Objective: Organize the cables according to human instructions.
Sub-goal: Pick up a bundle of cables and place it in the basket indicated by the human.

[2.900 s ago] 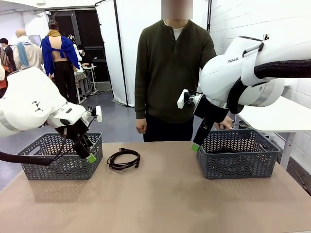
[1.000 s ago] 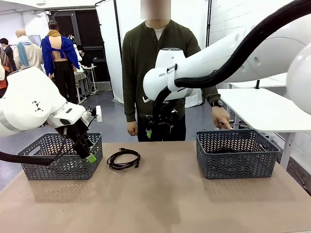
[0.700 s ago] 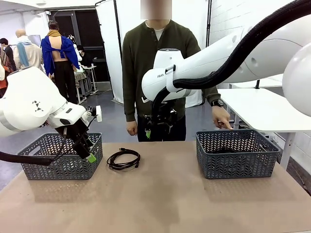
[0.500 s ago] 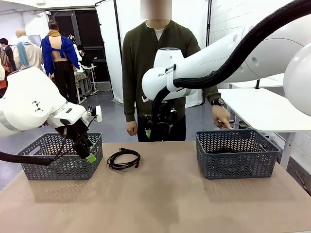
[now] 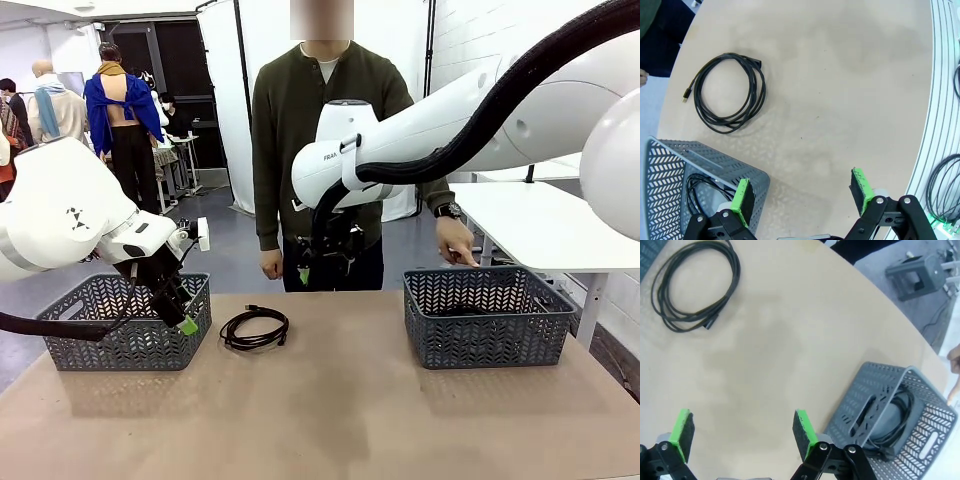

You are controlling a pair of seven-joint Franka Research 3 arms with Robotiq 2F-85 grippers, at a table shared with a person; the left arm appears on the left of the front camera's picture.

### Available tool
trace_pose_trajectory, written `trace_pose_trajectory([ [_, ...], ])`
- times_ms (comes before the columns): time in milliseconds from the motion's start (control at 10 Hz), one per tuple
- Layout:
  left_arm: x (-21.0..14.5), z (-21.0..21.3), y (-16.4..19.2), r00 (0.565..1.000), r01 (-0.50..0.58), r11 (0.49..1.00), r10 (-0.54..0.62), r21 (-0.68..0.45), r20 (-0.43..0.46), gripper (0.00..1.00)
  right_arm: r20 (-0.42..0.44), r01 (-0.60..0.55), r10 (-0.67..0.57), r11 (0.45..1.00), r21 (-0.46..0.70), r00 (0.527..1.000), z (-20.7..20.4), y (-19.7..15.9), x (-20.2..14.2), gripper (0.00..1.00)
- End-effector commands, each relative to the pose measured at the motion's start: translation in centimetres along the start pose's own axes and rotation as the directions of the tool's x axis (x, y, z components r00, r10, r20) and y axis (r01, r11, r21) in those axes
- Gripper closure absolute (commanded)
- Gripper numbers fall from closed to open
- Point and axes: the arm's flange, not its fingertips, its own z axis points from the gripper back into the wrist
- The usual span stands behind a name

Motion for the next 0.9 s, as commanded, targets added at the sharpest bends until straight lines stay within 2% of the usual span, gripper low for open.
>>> trace_pose_trajectory([
  [0,0.1,0.1,0.0,1.0,0.001,1.0,-0.001,0.004,-0.001,0.0,0.015,0.075,-0.075,0.997,0.0,0.997,-2.0,0.9,1.7,0.0],
  [200,0.1,0.1,0.0,1.0,0.001,1.0,-0.001,0.004,-0.001,0.0,0.018,0.135,-0.135,0.991,-0.007,0.991,-3.6,1.4,3.0,0.0],
  [500,0.1,0.1,0.0,1.0,0.001,1.0,-0.001,0.004,-0.001,0.0,-0.041,0.233,-0.233,0.972,0.007,0.972,-6.4,2.4,4.6,0.0],
  [800,0.1,0.1,0.0,1.0,0.001,1.0,-0.001,0.004,-0.001,0.0,-0.082,0.271,-0.274,0.962,-0.044,0.958,-9.1,2.7,5.8,0.0],
])
